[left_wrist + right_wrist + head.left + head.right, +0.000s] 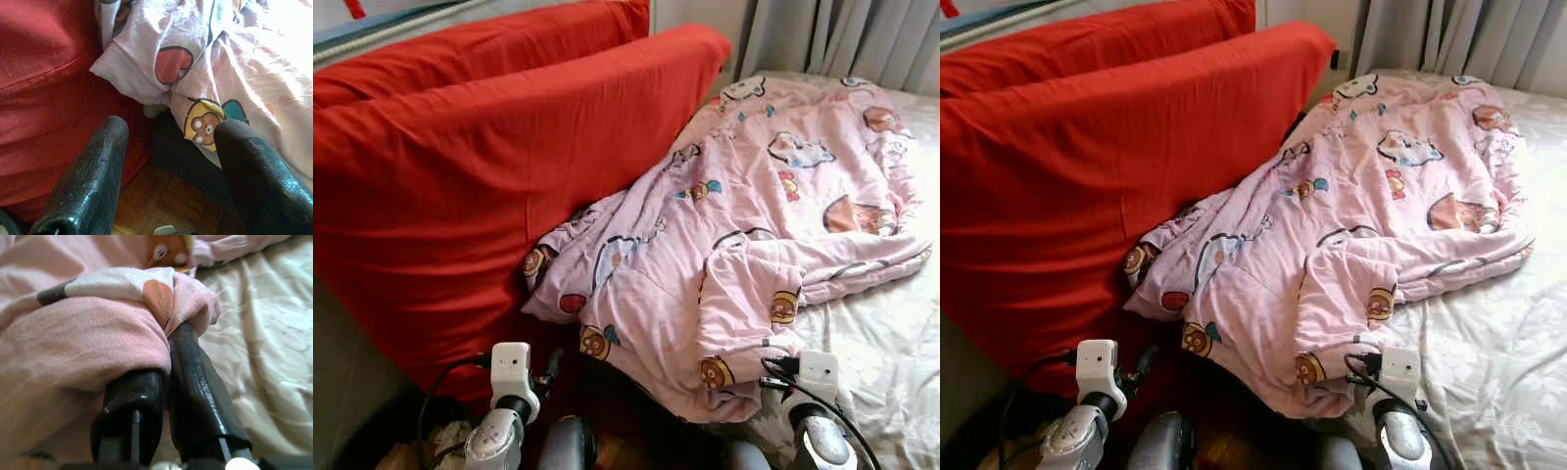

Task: Clean up the room

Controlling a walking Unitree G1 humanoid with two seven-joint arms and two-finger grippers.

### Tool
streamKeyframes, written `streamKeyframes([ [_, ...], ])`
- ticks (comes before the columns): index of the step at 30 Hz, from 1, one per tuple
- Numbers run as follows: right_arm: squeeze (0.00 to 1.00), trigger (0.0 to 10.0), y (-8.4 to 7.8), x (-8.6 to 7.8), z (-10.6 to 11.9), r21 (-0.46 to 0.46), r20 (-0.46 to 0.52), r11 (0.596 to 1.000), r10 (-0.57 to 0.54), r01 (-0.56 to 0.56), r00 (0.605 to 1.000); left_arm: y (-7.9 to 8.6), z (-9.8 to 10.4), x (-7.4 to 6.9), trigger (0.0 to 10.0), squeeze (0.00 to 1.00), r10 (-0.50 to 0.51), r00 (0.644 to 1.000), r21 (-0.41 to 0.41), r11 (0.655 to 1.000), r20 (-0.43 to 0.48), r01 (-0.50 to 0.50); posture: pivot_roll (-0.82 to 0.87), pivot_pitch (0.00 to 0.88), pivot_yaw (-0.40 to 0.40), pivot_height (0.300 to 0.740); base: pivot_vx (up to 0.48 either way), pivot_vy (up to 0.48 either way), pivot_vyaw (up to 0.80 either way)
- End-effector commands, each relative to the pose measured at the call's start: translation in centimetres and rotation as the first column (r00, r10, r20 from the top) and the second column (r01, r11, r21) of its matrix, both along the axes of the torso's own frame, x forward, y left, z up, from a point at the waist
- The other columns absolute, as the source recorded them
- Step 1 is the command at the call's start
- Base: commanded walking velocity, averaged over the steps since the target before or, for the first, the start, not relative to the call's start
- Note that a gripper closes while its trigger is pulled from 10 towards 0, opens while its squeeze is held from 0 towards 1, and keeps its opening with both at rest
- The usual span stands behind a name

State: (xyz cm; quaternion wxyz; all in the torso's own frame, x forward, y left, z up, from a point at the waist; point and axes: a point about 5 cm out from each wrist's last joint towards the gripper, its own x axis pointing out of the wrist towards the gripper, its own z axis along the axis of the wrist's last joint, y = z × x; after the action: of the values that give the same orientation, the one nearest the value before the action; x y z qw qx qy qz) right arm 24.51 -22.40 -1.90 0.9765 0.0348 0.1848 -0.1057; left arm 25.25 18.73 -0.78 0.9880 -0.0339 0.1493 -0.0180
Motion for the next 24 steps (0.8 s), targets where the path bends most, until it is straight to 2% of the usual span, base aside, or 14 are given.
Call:
streamKeyframes([
  [1, 0.00, 10.0, -0.1, 0.5, 0.4, 0.015, 0.026, 1.000, -0.027, 0.027, 0.999, 0.5, 0.0, 0.1, 10.0, 0.00, 0.012, 1.000, 0.012, 1.000, -0.006, -0.012, 0.05, 0.034, 0.045, 0.657, 0.000, 0.000, 0.00],
  [7, 0.00, 10.0, 0.4, 1.2, 1.0, 0.058, 0.060, 0.998, -0.031, 0.027, 0.998, 1.4, -0.5, 0.1, 10.0, 0.00, 0.047, 0.998, 0.018, 0.999, -0.053, -0.046, 0.05, 0.061, 0.048, 0.692, 0.000, 0.000, 0.00],
  [12, 0.00, 10.0, 0.7, 1.5, 1.2, 0.072, 0.078, 0.997, -0.028, 0.022, 0.997, 1.6, -1.1, 0.0, 10.0, 0.00, 0.056, 0.993, 0.015, 0.998, -0.100, -0.054, 0.06, 0.069, 0.047, 0.717, 0.000, 0.000, 0.00],
  [14, 0.00, 10.0, 0.9, 1.6, 1.3, 0.072, 0.085, 0.997, -0.012, 0.006, 0.996, 1.5, -1.7, -0.4, 10.0, 0.00, 0.046, 0.988, 0.016, 0.999, -0.148, -0.045, 0.06, 0.061, 0.047, 0.737, 0.000, 0.000, 0.00],
  [17, 0.00, 10.0, 1.3, 1.6, 1.1, 0.082, 0.076, 0.997, 0.000, -0.006, 0.997, 1.5, -2.2, -0.7, 10.0, 0.00, 0.060, 0.981, 0.002, 0.998, -0.182, -0.061, 0.06, 0.053, 0.048, 0.740, 0.000, 0.000, 0.00],
  [20, 0.00, 10.0, 2.4, 1.6, 1.1, 0.047, 0.078, 0.993, 0.108, -0.112, 0.991, 1.6, -3.1, -1.5, 10.0, 0.00, 0.072, 0.967, 0.021, 0.997, -0.245, -0.069, 0.06, 0.038, 0.045, 0.740, 0.000, 0.000, 0.00],
  [24, 0.00, 10.0, 1.8, 1.5, 1.2, 0.077, 0.093, 0.996, 0.046, -0.054, 0.995, 1.4, -4.0, -2.5, 10.0, 0.00, 0.080, 0.948, 0.038, 0.997, -0.309, -0.071, 0.05, 0.018, 0.047, 0.740, 0.000, 0.000, 0.00],
])
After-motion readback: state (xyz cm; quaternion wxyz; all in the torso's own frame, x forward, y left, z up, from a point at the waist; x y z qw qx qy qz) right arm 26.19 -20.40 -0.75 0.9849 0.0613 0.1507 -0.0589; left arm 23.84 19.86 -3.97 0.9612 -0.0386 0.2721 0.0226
